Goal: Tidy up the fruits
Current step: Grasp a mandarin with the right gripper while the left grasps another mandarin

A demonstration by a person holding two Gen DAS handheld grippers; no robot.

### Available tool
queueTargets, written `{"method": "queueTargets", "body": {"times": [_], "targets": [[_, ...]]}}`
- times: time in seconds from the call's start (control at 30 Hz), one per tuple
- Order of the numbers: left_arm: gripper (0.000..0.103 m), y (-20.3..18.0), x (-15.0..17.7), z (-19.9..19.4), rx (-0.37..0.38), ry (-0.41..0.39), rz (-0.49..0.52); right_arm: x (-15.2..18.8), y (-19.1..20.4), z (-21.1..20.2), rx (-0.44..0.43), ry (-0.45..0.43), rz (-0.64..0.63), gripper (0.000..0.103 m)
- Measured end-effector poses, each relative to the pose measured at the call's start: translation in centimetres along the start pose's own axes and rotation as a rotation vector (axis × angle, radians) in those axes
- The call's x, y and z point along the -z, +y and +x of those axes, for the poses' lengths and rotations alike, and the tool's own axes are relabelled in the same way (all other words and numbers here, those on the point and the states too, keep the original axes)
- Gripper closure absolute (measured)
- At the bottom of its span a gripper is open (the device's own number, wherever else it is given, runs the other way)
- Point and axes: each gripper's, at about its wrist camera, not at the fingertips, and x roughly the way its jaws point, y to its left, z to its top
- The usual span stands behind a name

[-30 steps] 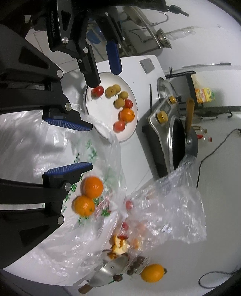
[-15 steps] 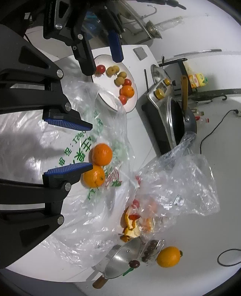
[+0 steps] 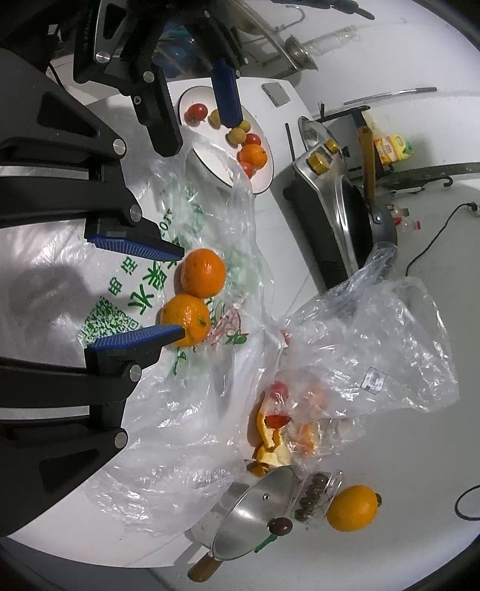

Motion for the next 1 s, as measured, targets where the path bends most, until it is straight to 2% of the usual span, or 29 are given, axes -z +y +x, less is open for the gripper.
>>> {"method": "queueTargets", "body": {"times": [0.33, 0.47, 1.0], "targets": [[0.030, 0.1, -0.9, 2.5, 0.009, 0.018, 0.005, -0.3, -1.1, 2.3, -0.003, 0.033, 0.001, 0.065], [0.030, 0.4, -1.1, 3.4, 0.014, 0.023, 0.002, -0.6, -1.5, 3.5, 0.002, 0.047, 0.004, 0.057], [0.030, 0.9, -1.6, 6.1, 0.023, 0.048, 0.009, -0.7, -2.6, 7.1, -0.007, 0.104, 0.015, 0.055]]}}
